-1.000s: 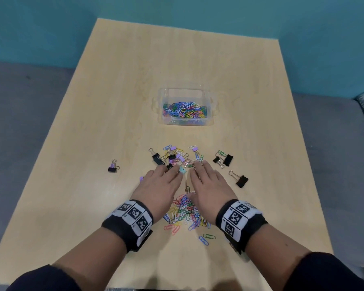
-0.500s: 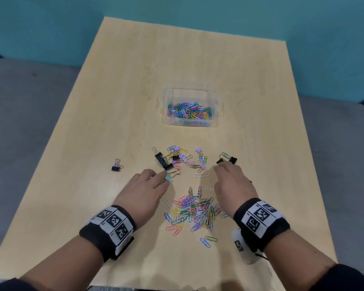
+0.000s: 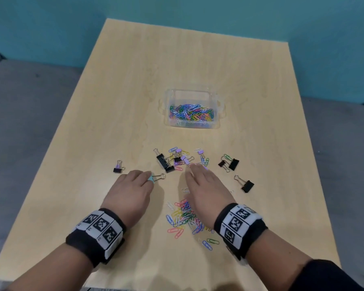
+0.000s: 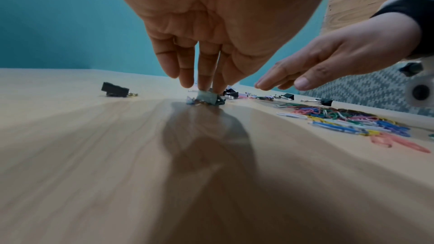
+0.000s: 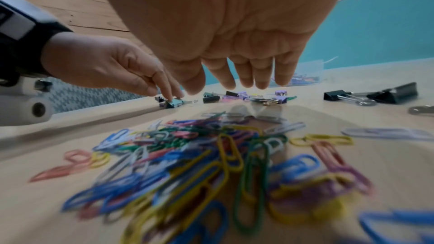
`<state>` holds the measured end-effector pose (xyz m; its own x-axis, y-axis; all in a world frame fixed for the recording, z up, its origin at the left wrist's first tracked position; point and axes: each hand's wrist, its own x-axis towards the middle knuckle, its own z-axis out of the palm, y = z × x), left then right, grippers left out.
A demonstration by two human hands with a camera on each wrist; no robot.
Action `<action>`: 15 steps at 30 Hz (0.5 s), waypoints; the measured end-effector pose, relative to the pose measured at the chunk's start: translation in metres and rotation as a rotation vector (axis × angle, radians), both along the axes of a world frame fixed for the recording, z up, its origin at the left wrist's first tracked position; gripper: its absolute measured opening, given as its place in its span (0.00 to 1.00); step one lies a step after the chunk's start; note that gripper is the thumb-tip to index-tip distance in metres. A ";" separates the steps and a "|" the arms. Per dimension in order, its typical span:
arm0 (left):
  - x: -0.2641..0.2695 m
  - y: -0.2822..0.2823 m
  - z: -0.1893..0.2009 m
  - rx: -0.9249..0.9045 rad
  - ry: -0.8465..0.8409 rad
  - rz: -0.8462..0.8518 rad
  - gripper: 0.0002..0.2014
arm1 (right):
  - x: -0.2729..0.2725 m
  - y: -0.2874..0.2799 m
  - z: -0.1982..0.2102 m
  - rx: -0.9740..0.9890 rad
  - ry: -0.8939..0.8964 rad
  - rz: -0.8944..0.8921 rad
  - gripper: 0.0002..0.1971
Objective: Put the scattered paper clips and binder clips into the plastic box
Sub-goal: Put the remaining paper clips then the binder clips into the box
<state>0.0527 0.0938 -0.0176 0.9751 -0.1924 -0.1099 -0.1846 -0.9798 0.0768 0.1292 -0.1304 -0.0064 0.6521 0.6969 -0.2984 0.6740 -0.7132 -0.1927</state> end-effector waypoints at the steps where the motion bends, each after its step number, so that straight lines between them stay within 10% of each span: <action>1: 0.001 -0.002 0.001 -0.009 -0.014 0.009 0.18 | 0.002 0.005 -0.001 -0.028 0.003 -0.012 0.30; 15: 0.025 -0.014 0.002 0.087 0.029 0.031 0.23 | -0.010 0.029 -0.015 -0.148 -0.006 -0.089 0.36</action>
